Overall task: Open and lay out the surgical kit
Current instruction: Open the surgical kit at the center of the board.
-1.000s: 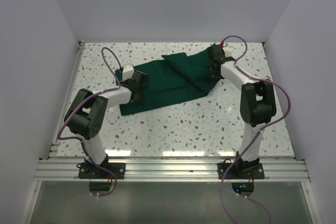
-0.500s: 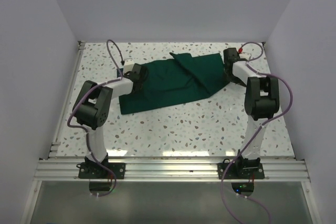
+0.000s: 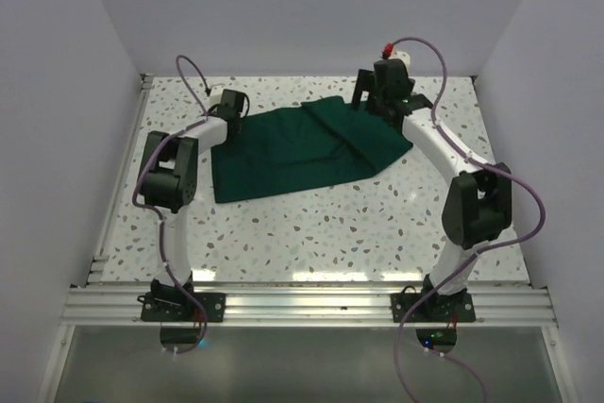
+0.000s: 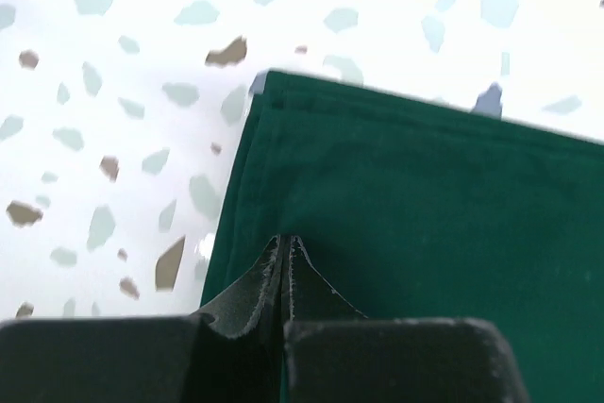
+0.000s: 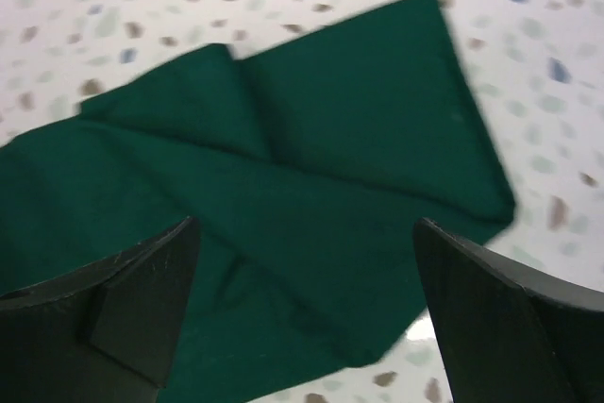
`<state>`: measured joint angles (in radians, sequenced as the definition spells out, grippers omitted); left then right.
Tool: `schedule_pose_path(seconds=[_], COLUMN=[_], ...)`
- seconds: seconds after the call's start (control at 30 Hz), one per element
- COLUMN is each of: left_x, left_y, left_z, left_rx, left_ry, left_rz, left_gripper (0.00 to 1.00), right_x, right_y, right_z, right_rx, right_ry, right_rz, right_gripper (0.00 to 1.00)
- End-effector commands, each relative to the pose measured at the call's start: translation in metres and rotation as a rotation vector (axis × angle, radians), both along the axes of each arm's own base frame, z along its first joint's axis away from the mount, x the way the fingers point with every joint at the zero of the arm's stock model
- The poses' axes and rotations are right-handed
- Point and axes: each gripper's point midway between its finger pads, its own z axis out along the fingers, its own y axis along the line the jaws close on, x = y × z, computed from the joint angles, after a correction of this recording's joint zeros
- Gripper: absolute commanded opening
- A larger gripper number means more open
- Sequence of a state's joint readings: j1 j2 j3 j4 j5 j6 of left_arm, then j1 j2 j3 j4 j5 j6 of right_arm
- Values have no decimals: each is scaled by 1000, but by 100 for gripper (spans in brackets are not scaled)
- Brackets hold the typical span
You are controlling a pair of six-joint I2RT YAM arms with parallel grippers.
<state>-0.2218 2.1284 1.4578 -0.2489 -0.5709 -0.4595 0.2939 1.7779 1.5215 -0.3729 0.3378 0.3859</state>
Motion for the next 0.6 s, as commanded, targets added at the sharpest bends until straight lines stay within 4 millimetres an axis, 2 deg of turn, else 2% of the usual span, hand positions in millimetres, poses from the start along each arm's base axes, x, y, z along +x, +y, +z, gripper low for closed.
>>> schedule_pose_path(seconds=[0.0,0.03,0.07,0.1,0.2,0.23,0.37,0.4,0.43,0.47,0.5,0.53,0.57], left_x=[13,19,20,24,34,41,49,48,46,44,47,41,41], left_y=[2,1,-1,2,2,3,2,4,6,5,5,7,8], left_z=[-16,-14,-22,-23,-22,-16,-27,-29,-31,-32,-27,-31,-26], left_rx=[-39,-54,-74,-87,-106,-110,-149,-155,-161,-172,-180,-186,-193], left_ry=[67,56,66,59,46,30,42,47,52,50,25,34,19], left_rz=[-18,-17,-26,-24,-29,-32,-42,-33,-24,-25,-30,-26,-25], left_gripper=[0,0,0,0,0,0,0,0,0,0,0,0,0], right_x=[26,29,36,41,54,57,66,68,70,71,74,76,78], right_y=[67,79,89,104,131,136,156,163,167,171,175,177,179], right_z=[17,17,-7,6,-20,-25,-47,-44,-55,-57,-52,-64,-65], right_rx=[108,117,93,85,40,32,5,-2,-15,-30,-40,-50,-60], right_ry=[-51,-46,2,-14,42,52,78,62,75,73,58,75,73], right_rz=[250,287,307,336,384,392,422,431,436,444,442,443,445], right_gripper=[98,98,98,98,98,98,98,98,98,98,98,98,98])
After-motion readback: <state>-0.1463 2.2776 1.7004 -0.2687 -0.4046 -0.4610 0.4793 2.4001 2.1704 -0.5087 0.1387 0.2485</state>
